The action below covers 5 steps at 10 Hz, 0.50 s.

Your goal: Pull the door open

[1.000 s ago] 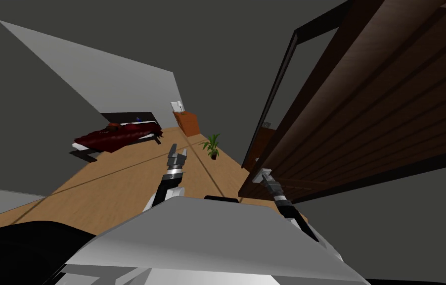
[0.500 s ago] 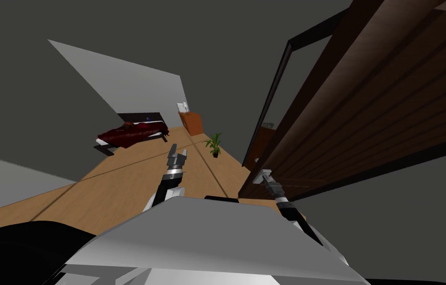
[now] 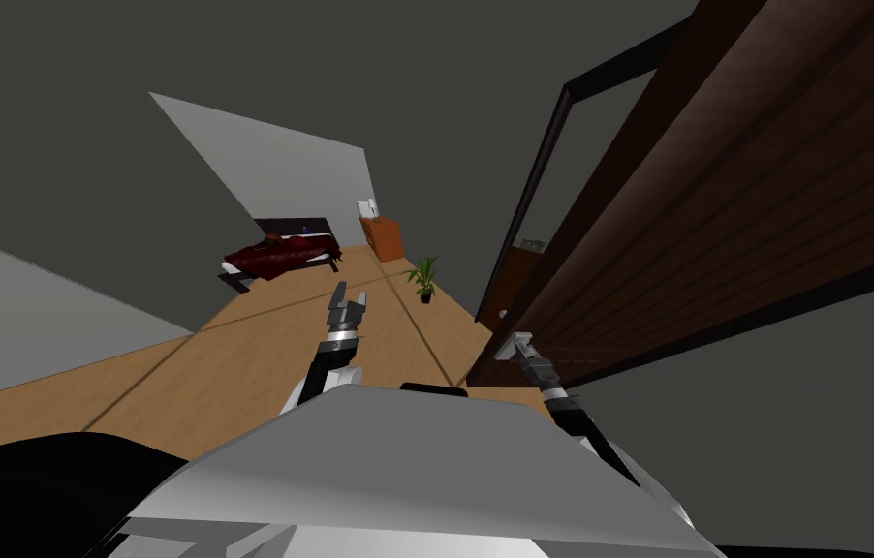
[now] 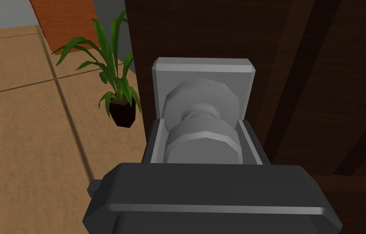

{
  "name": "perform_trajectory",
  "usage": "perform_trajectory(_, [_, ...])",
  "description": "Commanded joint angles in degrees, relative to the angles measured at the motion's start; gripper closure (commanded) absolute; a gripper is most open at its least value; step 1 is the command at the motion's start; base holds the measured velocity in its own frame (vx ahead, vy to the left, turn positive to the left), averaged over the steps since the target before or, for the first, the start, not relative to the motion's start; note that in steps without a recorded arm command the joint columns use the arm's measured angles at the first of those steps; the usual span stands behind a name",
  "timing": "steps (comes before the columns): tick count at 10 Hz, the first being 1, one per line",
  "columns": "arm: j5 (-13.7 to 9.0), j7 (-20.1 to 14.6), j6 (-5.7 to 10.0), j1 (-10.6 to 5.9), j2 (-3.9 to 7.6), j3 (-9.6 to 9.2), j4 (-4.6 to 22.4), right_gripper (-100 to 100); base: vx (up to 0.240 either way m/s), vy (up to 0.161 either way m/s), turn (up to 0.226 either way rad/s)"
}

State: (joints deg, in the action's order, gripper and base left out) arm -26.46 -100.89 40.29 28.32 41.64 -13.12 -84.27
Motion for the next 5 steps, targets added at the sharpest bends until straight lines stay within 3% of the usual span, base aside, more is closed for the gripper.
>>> perform_trajectory(1, [0.56,-0.90,1.18,0.26,0.73,-0.74,0.20,100,-0.206,-0.079,0.119])
perform_trajectory(5, [1.53,-2.55,3.19,0.48,2.29,-1.82,0.73,100,-0.187,-0.079,0.090])
